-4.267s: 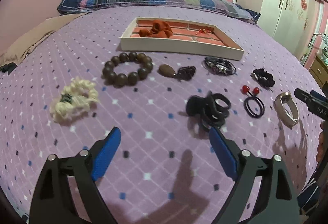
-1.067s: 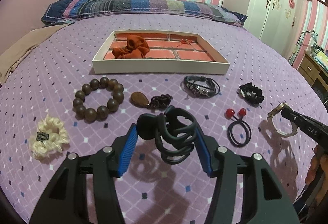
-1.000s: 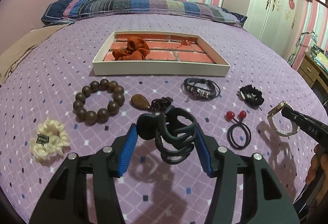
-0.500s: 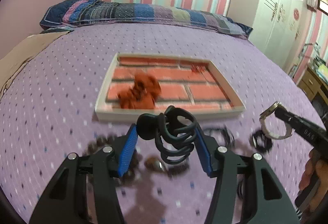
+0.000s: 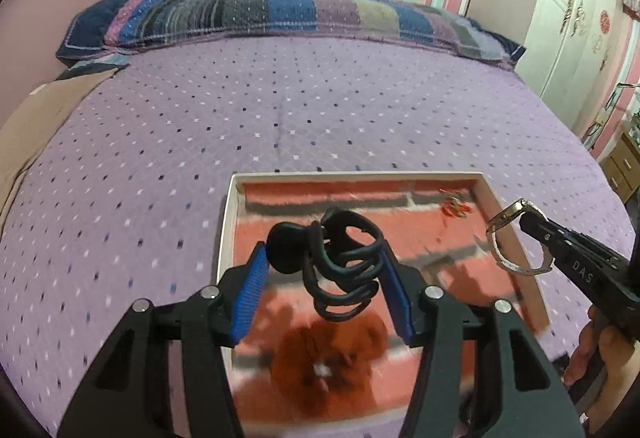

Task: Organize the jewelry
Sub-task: 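Carry the claw clip and watch into the tray and open both tools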

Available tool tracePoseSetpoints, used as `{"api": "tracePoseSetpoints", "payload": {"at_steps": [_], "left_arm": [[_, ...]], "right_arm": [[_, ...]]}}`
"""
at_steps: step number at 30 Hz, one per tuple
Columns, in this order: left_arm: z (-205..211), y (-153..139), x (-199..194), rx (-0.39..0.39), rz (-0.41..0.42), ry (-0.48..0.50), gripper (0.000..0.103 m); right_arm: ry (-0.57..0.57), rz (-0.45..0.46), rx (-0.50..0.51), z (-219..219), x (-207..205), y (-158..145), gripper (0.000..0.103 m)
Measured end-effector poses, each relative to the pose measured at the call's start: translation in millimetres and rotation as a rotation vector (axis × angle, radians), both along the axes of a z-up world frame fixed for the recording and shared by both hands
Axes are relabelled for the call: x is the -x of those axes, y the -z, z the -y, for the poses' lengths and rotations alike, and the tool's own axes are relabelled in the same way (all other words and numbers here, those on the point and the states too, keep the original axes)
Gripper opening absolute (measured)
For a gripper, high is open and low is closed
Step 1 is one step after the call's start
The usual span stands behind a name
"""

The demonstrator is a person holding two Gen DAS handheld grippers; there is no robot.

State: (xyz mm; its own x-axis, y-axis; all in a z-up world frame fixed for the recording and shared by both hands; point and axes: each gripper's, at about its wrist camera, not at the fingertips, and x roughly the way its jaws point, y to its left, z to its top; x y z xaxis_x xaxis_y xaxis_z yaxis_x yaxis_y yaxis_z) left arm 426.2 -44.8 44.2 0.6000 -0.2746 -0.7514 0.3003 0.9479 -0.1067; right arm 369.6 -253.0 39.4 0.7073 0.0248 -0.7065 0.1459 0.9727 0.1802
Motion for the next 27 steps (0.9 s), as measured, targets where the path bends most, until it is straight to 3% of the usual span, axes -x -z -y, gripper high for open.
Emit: {"api": "tracePoseSetpoints", "payload": {"at_steps": [11, 19, 25, 27], "left_arm": [[14.0, 52.4, -77.9, -0.081, -0.172, 0.015, 0.054], [17.3, 67.4, -92.1, -0.092, -0.216, 0.002, 0.054], [13.1, 78.2, -94.4, -0.110, -0.235, -0.015, 0.055], [13.2, 78.3, -92.7, -0.116, -0.228, -0.015, 0.055]], "right_arm": [[0.031, -0.168, 0.070, 8.0, -77.8, 36.3, 0.010], [0.038, -0.244, 0.091, 13.3, -99.5, 54.9, 0.010], [0.020, -0.243, 0.094, 17.3, -101.2, 58.9, 0.012], [0.010, -0.240, 0.089, 16.6, -100.2, 58.7, 0.020]]}}
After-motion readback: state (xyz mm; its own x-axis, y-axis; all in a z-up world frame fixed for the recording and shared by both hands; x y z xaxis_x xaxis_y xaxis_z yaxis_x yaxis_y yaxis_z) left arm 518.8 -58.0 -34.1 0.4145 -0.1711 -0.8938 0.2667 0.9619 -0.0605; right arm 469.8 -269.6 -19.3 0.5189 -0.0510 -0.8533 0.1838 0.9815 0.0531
